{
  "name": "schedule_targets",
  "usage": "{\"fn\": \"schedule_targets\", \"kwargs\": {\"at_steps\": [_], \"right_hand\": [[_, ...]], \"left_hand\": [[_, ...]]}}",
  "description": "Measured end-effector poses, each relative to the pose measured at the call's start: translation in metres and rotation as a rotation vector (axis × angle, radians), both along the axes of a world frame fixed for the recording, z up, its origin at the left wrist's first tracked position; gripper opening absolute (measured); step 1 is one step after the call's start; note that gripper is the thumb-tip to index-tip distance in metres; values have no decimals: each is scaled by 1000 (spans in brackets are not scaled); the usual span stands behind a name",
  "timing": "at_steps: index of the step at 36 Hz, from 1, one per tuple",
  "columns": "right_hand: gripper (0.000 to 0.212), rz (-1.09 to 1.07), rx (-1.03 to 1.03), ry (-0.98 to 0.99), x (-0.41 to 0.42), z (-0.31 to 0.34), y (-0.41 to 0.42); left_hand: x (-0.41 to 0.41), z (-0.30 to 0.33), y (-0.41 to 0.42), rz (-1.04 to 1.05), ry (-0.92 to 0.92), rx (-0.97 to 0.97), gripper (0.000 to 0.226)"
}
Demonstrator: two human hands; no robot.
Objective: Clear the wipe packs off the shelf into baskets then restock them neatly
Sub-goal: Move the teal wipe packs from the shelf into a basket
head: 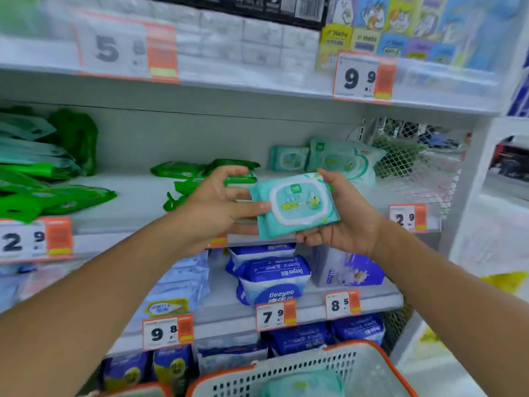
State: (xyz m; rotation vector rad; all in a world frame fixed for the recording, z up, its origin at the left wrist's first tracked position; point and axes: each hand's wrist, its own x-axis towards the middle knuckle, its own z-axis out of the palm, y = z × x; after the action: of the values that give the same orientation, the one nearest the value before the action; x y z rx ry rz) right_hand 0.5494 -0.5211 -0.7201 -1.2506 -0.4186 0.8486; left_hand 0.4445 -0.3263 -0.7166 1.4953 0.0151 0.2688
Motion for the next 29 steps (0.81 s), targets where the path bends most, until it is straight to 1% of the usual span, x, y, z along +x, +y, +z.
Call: {"fn": "schedule_targets", "kwargs": {"at_steps": [2,3,5,6,8,12,16,18,19,21,22,23,24,25,26,27,28,29], "right_hand": [[68,-6,23,-36,-20,-13,1],[62,-8,8,-91,-28,-17,1],[44,-19,-40,-230,-38,-19,1],[40,-19,-50,-282,-40,-19,0],[45,-15,-62,-324,-42,-16,-2],[52,-7,-76,-348,-39,-15,-8],[49,-3,-80,-308,-31,-17,-22],[45,29,-131,-283,-25,-18,-32],[46,51,-188,-295,-21,-19,-38],[53,28,-357,-411,-13,-19,-50],[55,-37,-444,-499,-8,-17,-54],[52,-132,-496,-581,-3,-14,-57],[43,-246,-497,-645,4,-10,-58],[32,-358,-461,-696,12,-4,-58],[23,-462,-430,-758,22,1,-55],[16,-546,-431,-846,34,6,-51],[12,-601,-459,-965,48,11,-44],[11,-619,-498,-1082,63,15,-36]], "left_hand": [[-18,-5,2,-5,-26,59,42],[-25,-7,4,-1,-31,82,38],[-33,-13,7,6,-37,119,36],[-36,-14,8,14,-40,130,36],[-38,-14,9,34,-32,142,34],[-37,-11,5,37,-12,164,34],[-28,-12,-4,-19,10,171,31],[-20,-10,-6,-36,52,208,28],[-13,-8,-6,-12,58,256,26],[4,-2,-3,118,-8,405,17],[13,2,0,189,-71,500,12],[23,5,3,234,-131,635,8],[33,9,5,256,-171,832,11],[44,12,8,257,-174,1066,21],[55,15,8,231,-137,1297,36],[64,18,7,188,-54,1480,50],[75,19,7,135,61,1605,60],[84,18,6,70,181,1689,64]]}}
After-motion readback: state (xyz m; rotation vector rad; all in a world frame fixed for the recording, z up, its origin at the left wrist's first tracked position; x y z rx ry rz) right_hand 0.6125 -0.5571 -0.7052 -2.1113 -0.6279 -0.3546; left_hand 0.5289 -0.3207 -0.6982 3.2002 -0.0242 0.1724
